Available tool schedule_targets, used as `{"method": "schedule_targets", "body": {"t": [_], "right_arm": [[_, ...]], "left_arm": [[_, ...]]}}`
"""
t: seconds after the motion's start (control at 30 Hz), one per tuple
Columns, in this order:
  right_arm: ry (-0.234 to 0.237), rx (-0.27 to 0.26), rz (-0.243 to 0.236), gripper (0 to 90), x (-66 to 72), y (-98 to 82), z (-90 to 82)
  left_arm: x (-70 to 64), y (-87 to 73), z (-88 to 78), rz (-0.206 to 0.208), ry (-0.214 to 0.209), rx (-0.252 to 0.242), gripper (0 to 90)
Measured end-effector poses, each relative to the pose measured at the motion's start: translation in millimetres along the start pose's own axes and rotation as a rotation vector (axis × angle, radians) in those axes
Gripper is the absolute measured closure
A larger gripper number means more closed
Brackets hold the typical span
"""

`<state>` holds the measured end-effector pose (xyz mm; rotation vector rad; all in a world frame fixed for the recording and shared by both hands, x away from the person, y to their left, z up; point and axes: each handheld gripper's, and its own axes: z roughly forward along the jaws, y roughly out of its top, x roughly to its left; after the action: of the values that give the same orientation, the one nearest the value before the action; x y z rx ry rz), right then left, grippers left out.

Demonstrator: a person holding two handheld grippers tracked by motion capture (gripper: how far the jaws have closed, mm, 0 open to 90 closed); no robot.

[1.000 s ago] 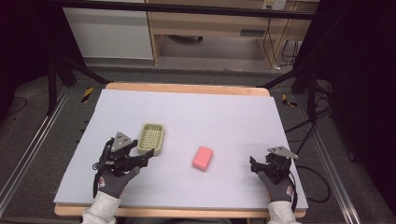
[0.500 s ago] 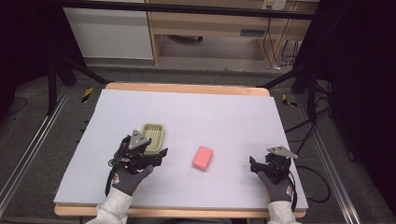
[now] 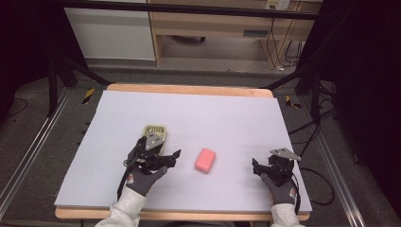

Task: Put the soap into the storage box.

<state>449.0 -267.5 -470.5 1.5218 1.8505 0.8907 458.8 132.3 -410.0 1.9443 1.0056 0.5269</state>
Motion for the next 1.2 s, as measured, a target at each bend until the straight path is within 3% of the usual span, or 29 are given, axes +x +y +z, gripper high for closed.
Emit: {"method": "schedule_targets", "body": {"t": [0.5, 1.2], "right_arm": [[-0.001, 0.002, 0.000, 8.5, 1.1, 0.5, 0.5], [0.001, 0.005, 0.004, 8.5, 0.5, 0.4, 1.0]], "left_arm": [[-19.5, 9.5, 19.6, 0.042, -0.025, 0.021, 27.6], [-42.4, 10.8, 47.5, 0.061, -0.066, 0.055, 30.0]]}}
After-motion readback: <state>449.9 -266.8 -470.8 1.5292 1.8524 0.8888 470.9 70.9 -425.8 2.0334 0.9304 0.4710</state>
